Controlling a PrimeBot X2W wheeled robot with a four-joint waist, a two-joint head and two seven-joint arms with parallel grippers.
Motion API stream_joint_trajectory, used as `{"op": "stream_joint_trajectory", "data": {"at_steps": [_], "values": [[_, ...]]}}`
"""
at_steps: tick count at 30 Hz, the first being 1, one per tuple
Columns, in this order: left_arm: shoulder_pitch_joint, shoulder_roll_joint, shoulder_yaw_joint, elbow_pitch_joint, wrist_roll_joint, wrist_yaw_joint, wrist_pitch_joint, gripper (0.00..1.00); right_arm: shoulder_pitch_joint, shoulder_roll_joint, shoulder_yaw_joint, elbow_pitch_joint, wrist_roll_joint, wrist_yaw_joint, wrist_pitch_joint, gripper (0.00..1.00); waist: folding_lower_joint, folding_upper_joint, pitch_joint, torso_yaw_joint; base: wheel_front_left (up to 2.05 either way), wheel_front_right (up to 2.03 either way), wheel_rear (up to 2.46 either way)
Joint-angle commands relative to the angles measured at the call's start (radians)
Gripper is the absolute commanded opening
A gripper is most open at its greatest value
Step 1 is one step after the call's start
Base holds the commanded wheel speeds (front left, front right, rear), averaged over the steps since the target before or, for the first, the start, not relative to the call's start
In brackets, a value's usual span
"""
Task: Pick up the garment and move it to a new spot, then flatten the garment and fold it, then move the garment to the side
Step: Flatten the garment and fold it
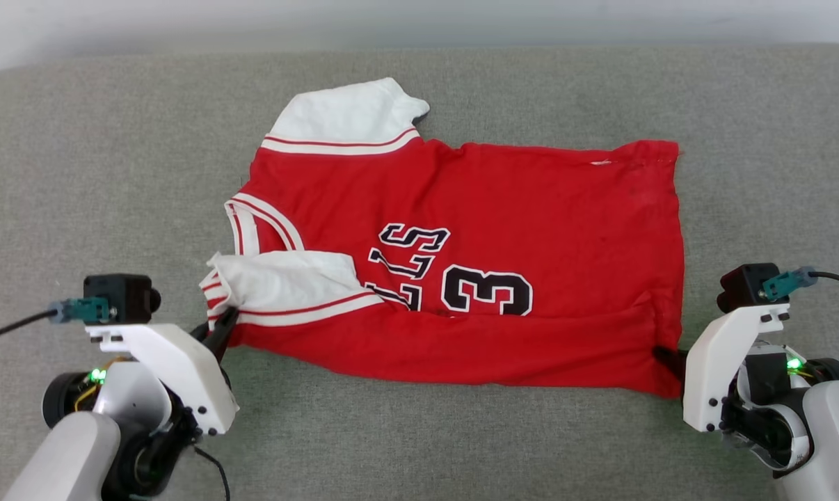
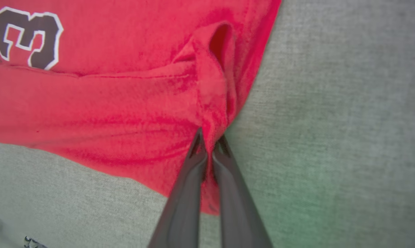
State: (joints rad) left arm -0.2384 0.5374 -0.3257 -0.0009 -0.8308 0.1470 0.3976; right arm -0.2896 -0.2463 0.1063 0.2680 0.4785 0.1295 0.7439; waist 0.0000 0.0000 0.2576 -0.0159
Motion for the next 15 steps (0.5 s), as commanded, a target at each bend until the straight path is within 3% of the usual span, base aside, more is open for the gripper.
{"op": "stream_joint_trajectory", "data": {"at_steps": [1,15], "values": [[0.017,-0.006,0.001,0.007,0.000,0.000,-0.016,0.00,0.005,0.003,0.019,0.019,0.010,0.002,0.000,0.00,0.0000,0.0000,-0.020,-0.004,0.00,0.00,0.00],[0.150,-0.028,0.012,-0.014,-0.008,0.039,-0.084,0.00,0.067,-0.050,0.060,-0.091,0.033,0.002,-0.013,0.00,0.0000,0.0000,-0.183,0.007,0.00,0.00,0.00]]}}
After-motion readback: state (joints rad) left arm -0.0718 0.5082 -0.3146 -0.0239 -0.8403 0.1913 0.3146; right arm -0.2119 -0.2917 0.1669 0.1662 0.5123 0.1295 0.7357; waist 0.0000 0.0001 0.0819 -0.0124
